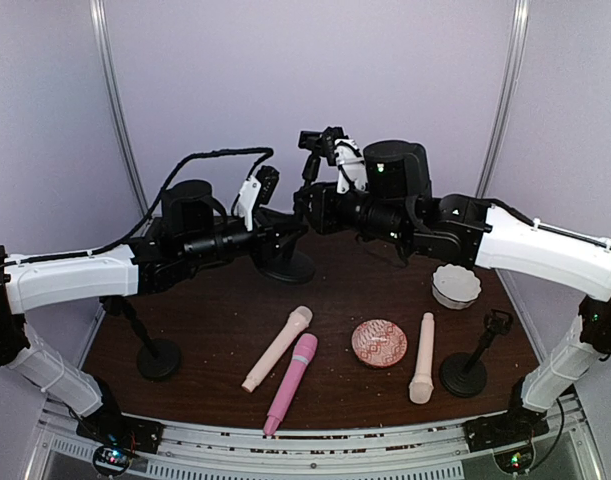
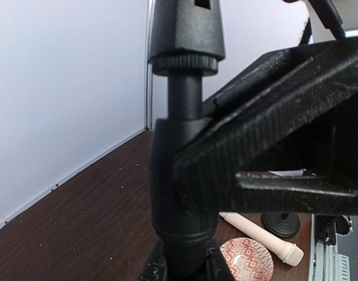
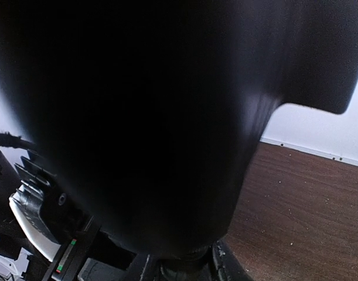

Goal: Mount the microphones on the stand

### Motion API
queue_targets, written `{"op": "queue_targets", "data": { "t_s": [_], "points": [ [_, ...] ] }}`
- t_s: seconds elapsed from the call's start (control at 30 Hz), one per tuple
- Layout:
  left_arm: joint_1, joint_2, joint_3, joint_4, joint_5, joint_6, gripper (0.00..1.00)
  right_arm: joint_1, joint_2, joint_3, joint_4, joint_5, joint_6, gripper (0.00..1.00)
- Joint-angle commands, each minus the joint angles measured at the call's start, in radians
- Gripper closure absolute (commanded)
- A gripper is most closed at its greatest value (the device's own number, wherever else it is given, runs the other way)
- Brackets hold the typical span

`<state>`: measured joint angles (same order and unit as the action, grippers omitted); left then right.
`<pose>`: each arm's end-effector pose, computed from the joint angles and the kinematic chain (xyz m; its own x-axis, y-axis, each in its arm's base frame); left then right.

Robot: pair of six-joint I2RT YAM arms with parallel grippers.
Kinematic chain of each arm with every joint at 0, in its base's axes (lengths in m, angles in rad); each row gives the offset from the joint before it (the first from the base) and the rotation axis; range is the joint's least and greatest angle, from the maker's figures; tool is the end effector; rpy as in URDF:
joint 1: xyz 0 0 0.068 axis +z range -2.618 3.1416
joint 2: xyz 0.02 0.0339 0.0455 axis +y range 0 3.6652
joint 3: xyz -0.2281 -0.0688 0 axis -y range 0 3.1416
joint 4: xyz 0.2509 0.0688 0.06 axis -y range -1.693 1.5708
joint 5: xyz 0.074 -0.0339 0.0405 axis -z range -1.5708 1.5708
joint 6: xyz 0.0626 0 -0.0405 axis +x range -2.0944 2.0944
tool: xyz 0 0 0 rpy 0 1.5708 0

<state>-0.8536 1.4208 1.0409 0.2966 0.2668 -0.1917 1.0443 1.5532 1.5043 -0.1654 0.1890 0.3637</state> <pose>0.2341 -0.2935 0.2905 -0.2251 -0.0215 -0.9741 0.8728 0.4400 -0.2114 0.2121 0.3416 0.3604 -0.3691 0.0602 -0.9274 -0.6694 0.6750 0.3103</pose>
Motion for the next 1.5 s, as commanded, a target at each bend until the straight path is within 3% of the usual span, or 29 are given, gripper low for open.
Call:
{"op": "queue_targets", "data": {
  "t_s": [0.0,0.23,0.27,0.33,0.4,0.7,0.9,1.03,1.37,1.4,1.47],
  "points": [
    [-0.001,-0.028,0.018,0.136,0.067,0.013,1.0,-0.022,0.018,-0.022,0.041,-0.062,0.0,0.76],
    [-0.001,-0.017,0.041,0.097,0.085,0.019,1.0,-0.034,0.005,-0.036,0.051,-0.098,-0.032,0.99],
    [-0.001,-0.013,0.054,0.069,0.082,0.026,0.9,-0.037,0.0,-0.035,0.047,-0.109,-0.058,1.0],
    [-0.002,-0.002,0.08,0.025,0.07,0.028,0.71,-0.047,-0.026,-0.045,0.048,-0.118,-0.114,1.0],
    [-0.002,0.005,0.089,0.013,0.073,0.026,0.62,-0.062,-0.063,-0.077,0.081,-0.138,-0.137,1.0],
    [-0.003,0.058,0.118,-0.022,0.111,0.013,0.45,-0.07,-0.119,-0.097,0.136,-0.192,-0.142,1.0],
    [-0.01,0.071,0.123,-0.038,0.083,0.024,0.41,-0.069,-0.123,-0.086,0.168,-0.234,-0.111,1.0],
    [-0.01,0.067,0.12,-0.037,0.073,0.03,0.46,-0.065,-0.112,-0.072,0.165,-0.254,-0.096,1.0],
    [-0.01,0.069,0.12,-0.036,0.094,0.048,0.89,-0.062,-0.121,-0.078,0.202,-0.312,-0.109,1.0],
    [-0.01,0.067,0.119,-0.034,0.098,0.053,0.98,-0.063,-0.124,-0.078,0.21,-0.336,-0.114,1.0],
    [-0.01,0.059,0.105,-0.013,0.121,0.058,1.0,-0.072,-0.127,-0.074,0.228,-0.468,-0.138,1.0]
  ]
}}
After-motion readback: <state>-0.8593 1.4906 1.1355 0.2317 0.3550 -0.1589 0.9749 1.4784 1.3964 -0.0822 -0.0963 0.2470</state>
